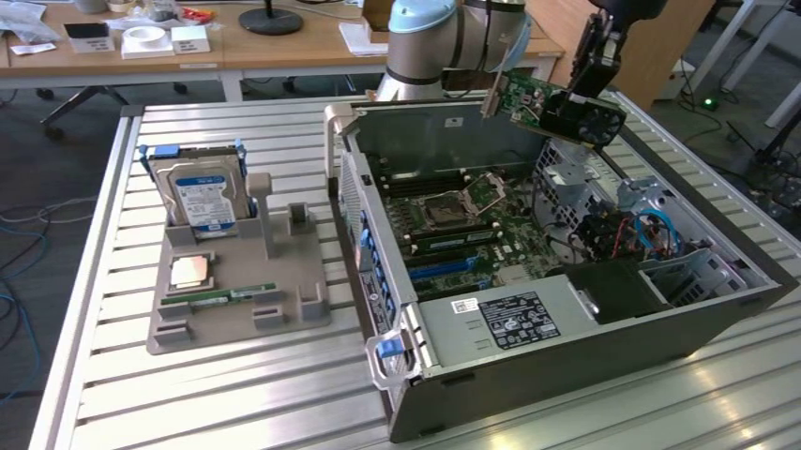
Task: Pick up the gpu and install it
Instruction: 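Insert the gpu into the slot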
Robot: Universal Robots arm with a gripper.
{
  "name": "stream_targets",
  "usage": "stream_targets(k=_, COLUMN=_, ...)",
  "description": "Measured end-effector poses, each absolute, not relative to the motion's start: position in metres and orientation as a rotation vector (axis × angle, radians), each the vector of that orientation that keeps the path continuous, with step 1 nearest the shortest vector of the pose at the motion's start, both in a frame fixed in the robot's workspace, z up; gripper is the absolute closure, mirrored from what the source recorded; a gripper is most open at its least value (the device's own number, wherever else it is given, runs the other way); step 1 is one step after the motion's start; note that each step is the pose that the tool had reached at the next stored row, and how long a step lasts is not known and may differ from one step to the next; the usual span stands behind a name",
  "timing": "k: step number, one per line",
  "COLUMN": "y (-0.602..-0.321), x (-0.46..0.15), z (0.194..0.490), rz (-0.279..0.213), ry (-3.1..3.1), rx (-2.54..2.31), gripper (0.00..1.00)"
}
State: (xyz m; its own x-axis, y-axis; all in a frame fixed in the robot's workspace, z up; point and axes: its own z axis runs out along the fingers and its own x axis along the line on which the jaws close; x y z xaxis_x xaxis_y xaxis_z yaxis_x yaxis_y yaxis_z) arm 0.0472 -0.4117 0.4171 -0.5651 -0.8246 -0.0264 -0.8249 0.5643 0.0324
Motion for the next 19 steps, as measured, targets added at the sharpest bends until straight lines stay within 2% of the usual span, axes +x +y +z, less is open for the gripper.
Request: stream_targets(k=19, y=-0.4117, x=0.0472, z=0.4168, rz=0.065, ry=2.616, rx=-1.730, gripper=0.74)
